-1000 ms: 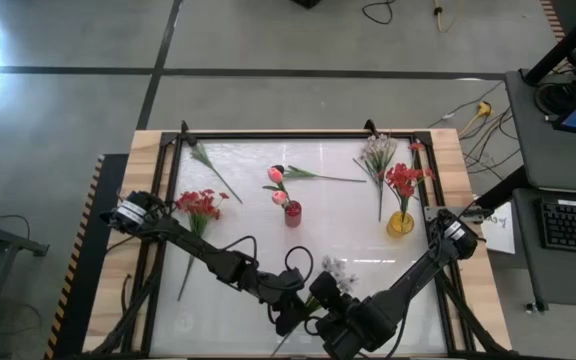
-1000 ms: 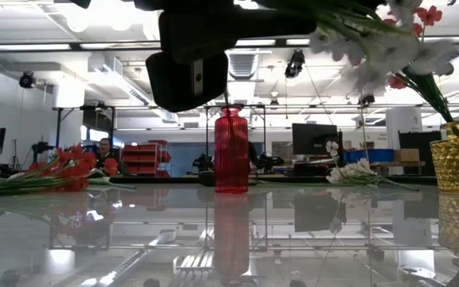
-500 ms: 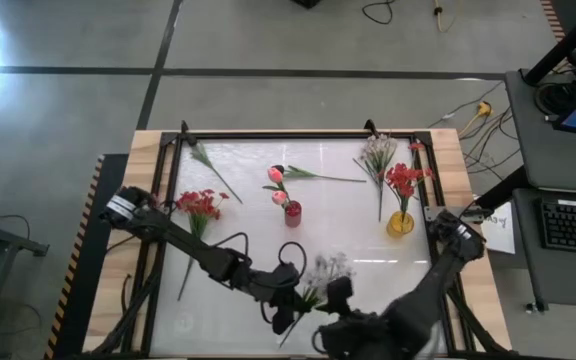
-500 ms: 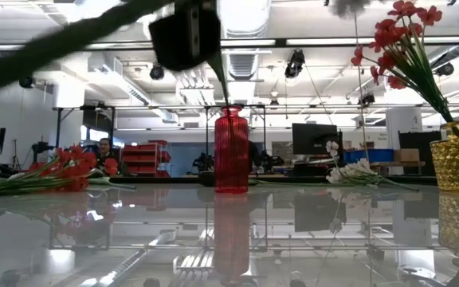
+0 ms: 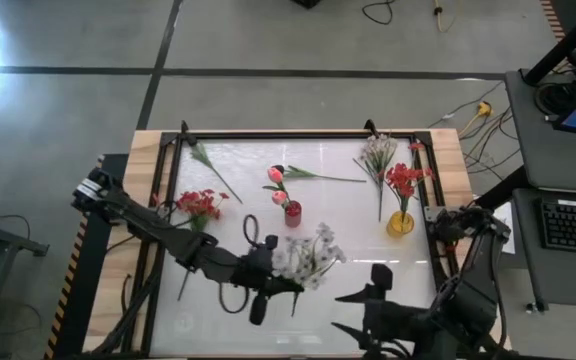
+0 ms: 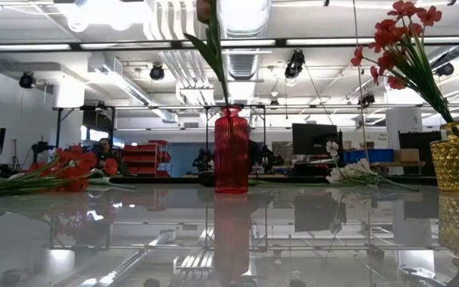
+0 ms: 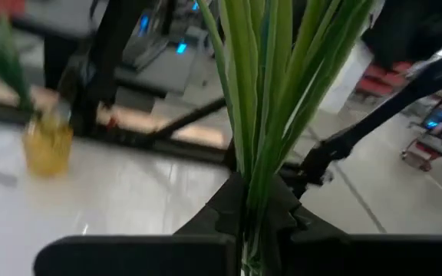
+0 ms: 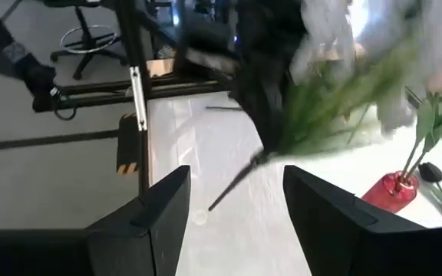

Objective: Sort flowers into vase by color
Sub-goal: Put the bottom white flowers into the red vase

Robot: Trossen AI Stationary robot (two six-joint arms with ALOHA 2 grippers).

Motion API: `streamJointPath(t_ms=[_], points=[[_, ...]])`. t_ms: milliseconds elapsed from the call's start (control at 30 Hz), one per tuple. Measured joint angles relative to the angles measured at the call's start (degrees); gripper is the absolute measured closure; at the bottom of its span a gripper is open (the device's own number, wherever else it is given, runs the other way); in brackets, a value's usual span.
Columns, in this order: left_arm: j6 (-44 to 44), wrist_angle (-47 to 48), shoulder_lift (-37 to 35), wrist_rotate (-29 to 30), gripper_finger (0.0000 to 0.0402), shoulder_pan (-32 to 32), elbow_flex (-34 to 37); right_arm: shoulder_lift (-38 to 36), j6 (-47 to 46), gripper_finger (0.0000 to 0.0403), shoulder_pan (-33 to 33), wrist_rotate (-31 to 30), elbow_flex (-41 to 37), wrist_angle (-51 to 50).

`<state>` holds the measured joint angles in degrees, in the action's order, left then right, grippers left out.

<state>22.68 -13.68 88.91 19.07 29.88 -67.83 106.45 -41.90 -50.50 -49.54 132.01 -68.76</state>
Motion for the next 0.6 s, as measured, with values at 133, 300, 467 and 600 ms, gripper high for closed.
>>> streamJointPath(t_ms=[133,300,467,600], points=[[-5.39,-5.80,-1.62,-0.01,0.0401,1.31,0.00,0.20,-1.92,0.0202,1.88,-0.79,-0.03,0.84],[-8.63,-10.18,-1.69,-0.05,0.0401,3.13,0.00,0.35,-0.87,0.0202,4.84,-1.09,-1.45,8.33],[-12.71,-15.54,-1.16,-0.04,0.0402,5.21,0.00,0.29,2.90,0.0202,6.75,1.02,-1.53,17.01],[-14.64,-19.07,-0.46,0.55,0.0402,5.84,0.00,0.30,9.42,0.0202,8.07,6.64,-1.65,27.56]])
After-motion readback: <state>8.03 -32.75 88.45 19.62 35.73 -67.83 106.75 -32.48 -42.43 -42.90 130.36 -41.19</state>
